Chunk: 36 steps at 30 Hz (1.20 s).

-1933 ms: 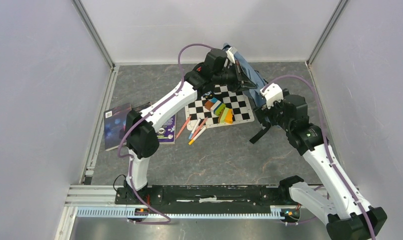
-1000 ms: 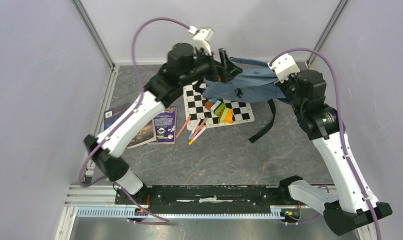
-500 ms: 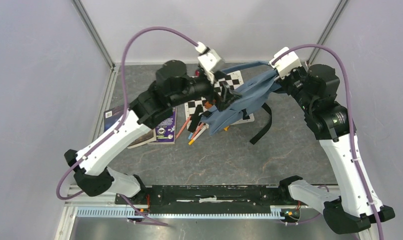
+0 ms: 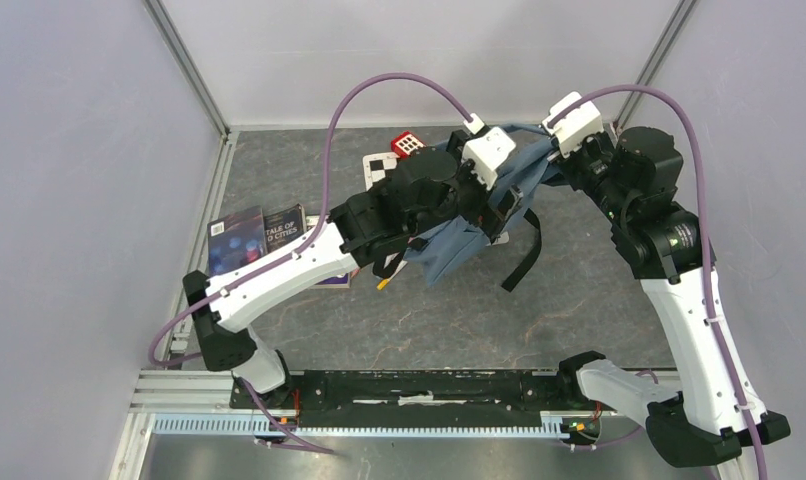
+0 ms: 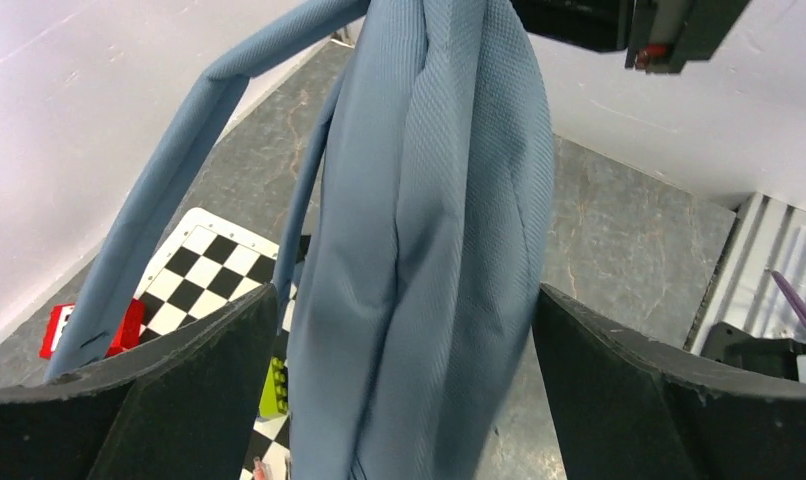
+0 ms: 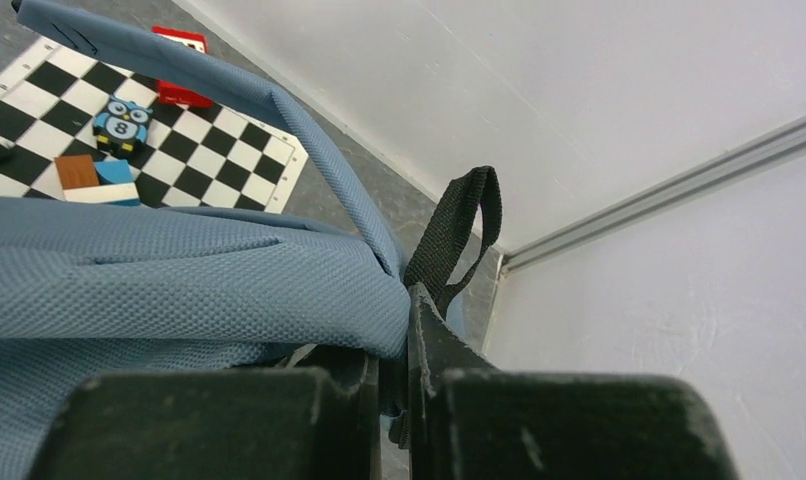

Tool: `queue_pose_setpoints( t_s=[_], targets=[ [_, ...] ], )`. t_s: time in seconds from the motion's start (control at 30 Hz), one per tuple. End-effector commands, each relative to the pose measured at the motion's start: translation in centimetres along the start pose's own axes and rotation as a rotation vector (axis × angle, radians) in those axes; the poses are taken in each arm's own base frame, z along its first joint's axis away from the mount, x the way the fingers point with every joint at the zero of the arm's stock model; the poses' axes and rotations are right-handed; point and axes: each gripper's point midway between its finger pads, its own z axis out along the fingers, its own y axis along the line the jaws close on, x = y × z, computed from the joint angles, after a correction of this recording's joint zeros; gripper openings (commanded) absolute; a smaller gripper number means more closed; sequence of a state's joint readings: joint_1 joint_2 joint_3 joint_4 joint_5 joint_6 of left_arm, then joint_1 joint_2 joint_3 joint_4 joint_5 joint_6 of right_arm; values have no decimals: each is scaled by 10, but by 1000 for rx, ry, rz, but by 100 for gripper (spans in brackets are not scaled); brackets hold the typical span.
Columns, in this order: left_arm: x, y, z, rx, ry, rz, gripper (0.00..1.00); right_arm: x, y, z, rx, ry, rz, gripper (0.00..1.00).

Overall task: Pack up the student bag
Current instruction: Adjust the student bag at the center of the board.

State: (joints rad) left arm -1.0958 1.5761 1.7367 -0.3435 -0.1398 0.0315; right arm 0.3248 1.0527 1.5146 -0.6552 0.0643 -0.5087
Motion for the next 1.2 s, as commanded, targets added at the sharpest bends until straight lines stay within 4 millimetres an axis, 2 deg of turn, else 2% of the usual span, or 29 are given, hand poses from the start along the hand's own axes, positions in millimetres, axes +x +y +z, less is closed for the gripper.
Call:
queue_pose_setpoints(
  t_s=[0.0,0.03,0.07,0.2,0.27,0.3,0.33,0.37,0.4,0.47,0.6,0.7,0.83,1.07,1.17],
  targets=[
    [-31,3,8,-53,-86,24,99,-65,-18,-15,46,-268,102,0],
    [-33,2,10,-55,-88,16,95,-66,-15,-13,34,-283,117,0],
    [-33,3,12,-63,-88,10,84,-66,-12,-13,27,-295,133,0],
    [-37,10,13,-110,-98,-32,32,-60,-5,-9,34,-331,178,3],
    [-39,15,12,-142,-106,-84,7,-53,-6,-7,60,-327,205,24],
    [-42,17,10,-158,-113,-114,2,-48,-6,-6,79,-323,221,42],
    [-43,19,8,-165,-118,-155,2,-40,-9,-4,115,-307,241,60],
    [-45,22,7,-171,-122,-190,2,-32,-13,-3,156,-286,270,71],
    [-46,24,7,-175,-122,-234,2,-19,-21,-3,212,-257,296,82],
    [-46,30,7,-169,-116,-317,2,-2,-21,0,273,-213,334,97],
    [-44,42,7,-137,-105,-454,2,30,-7,13,277,-151,281,98],
    [-41,46,6,-143,-94,-429,2,49,-1,22,282,-102,262,98],
    [-37,48,2,-149,-86,-410,2,63,-5,34,283,-79,267,98],
    [-35,53,-8,-166,-71,-346,2,62,-17,60,209,-134,244,98],
    [-36,50,-10,-143,-68,-320,2,48,-16,69,148,-190,184,98]
  ],
)
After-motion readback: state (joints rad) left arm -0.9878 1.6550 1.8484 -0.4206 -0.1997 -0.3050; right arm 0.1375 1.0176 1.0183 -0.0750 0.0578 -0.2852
